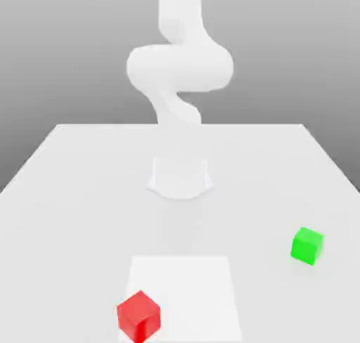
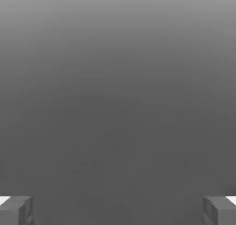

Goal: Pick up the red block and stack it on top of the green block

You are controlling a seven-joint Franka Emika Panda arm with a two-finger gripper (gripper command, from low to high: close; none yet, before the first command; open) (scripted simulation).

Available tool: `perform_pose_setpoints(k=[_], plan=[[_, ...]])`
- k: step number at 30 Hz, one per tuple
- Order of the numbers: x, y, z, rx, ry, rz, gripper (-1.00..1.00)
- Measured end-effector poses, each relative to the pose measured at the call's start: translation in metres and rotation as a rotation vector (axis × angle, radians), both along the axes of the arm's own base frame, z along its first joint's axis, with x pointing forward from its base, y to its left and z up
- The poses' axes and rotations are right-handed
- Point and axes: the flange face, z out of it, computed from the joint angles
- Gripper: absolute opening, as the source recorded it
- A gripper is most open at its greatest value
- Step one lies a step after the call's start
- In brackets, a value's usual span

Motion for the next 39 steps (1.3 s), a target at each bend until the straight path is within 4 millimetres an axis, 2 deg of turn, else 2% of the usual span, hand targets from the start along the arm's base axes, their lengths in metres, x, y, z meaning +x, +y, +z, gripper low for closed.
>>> perform_pose_setpoints(k=[6, 10, 13, 18, 24, 29, 30, 35, 36, 39], plan=[[0.067, -0.015, -0.102, -0.091, 0.173, 0.152, 0.00], [0.096, -0.023, -0.175, -0.141, 0.282, 0.256, 0.00], [0.110, -0.030, -0.232, -0.175, 0.363, 0.337, 0.00], [0.117, -0.042, -0.328, -0.223, 0.497, 0.474, 0.00], [0.101, -0.056, -0.440, -0.268, 0.656, 0.650, 0.00], [0.096, -0.060, -0.511, -0.276, 0.689, 0.690, 0.00], [0.095, -0.060, -0.522, -0.275, 0.690, 0.691, -1.00], [0.095, -0.060, -0.522, -0.274, 0.692, 0.691, -1.00], [0.094, -0.060, -0.528, -0.274, 0.692, 0.691, -1.00], [0.095, -0.060, -0.505, -0.275, 0.691, 0.692, -1.00]])
